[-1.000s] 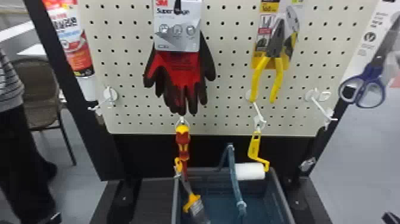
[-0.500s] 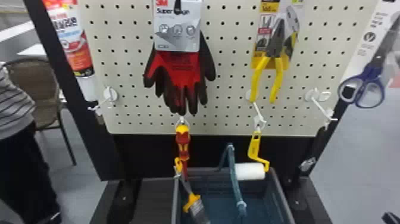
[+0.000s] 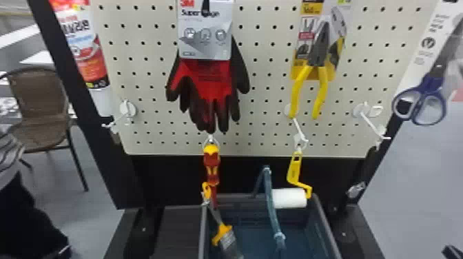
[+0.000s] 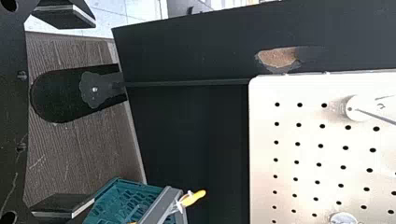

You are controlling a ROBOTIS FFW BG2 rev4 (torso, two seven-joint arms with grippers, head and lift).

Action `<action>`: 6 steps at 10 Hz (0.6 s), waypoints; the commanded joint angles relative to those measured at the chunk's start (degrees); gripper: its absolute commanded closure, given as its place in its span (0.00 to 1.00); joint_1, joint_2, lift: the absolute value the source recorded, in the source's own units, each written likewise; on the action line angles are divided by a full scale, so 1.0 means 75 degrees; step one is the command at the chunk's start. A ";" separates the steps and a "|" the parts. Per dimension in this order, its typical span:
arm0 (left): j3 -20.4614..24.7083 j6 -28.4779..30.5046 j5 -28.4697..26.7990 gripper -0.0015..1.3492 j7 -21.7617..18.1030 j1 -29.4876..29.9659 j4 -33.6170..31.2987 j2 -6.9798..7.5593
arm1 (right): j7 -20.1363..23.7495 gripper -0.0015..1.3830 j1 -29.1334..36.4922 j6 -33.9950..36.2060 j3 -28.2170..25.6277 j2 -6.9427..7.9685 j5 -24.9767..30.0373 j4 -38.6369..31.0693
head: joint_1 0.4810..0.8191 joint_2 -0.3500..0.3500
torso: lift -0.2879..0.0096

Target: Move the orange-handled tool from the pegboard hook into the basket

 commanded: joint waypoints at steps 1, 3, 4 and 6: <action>0.0000 0.0000 0.0000 0.00 0.0000 0.0000 0.0000 -0.0055 | 0.0000 0.00 0.0000 0.0000 0.0000 0.0101 0.0000 0.0000 | 0.20 0.50 | 0.63; 0.0000 0.0000 0.0000 0.00 0.0000 0.0000 0.0000 -0.0055 | 0.0000 0.00 0.0000 0.0000 0.0000 0.0101 0.0000 0.0000 | 0.20 0.50 | 0.63; 0.0000 0.0000 0.0000 0.00 0.0000 0.0000 0.0000 -0.0055 | 0.0000 0.00 0.0000 0.0000 0.0000 0.0101 0.0000 0.0000 | 0.20 0.50 | 0.63; 0.0000 0.0000 0.0000 0.00 0.0000 0.0000 0.0000 -0.0055 | 0.0000 0.00 0.0000 0.0000 0.0000 0.0101 0.0000 0.0000 | 0.20 0.50 | 0.63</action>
